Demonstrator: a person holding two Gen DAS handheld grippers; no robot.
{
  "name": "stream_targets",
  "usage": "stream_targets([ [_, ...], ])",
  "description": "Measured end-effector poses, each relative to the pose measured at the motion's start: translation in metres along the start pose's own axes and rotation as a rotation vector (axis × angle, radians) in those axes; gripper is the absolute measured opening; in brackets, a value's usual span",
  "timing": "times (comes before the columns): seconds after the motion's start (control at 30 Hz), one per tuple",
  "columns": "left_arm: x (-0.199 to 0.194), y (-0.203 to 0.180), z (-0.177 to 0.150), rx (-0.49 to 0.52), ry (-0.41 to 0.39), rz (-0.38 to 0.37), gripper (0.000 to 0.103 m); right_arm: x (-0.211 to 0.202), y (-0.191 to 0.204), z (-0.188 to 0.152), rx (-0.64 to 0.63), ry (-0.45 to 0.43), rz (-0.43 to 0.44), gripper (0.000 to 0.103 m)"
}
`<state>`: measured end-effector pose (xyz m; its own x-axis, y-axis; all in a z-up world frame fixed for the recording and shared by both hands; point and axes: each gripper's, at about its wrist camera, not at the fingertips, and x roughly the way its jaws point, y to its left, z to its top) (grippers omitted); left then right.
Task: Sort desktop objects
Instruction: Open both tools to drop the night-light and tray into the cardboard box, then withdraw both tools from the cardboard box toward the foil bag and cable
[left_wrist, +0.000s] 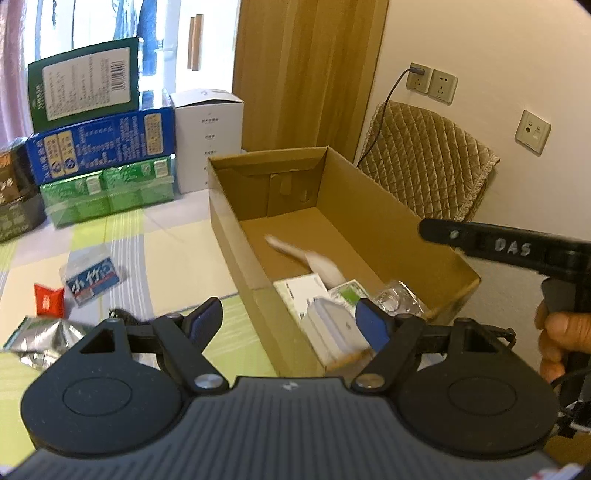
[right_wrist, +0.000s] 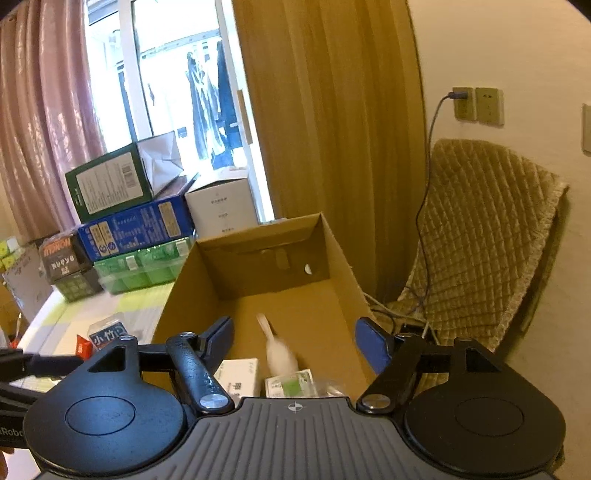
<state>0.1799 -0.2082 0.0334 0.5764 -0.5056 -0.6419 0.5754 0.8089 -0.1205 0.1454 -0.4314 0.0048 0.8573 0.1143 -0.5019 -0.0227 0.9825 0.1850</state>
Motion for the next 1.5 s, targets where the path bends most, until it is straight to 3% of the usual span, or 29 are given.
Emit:
stream_targets([
  [0.23, -0.029, 0.007, -0.026, -0.053, 0.010, 0.024, 0.080, -0.043, 0.004, -0.024, 0.032, 0.019, -0.009, 0.075],
  [0.6, -0.086, 0.023, -0.067, -0.110, 0.001, 0.090, 0.092, -0.095, 0.040, -0.062, 0.030, 0.093, 0.036, 0.088],
  [1.03, -0.136, 0.051, -0.112, -0.149, -0.005, 0.186, 0.101, -0.107, 0.108, -0.096, -0.093, 0.189, 0.143, 0.100],
  [1.5, -0.154, 0.095, -0.149, -0.237, 0.041, 0.283, 0.101, -0.096, 0.145, -0.123, -0.152, 0.269, 0.213, 0.101],
])
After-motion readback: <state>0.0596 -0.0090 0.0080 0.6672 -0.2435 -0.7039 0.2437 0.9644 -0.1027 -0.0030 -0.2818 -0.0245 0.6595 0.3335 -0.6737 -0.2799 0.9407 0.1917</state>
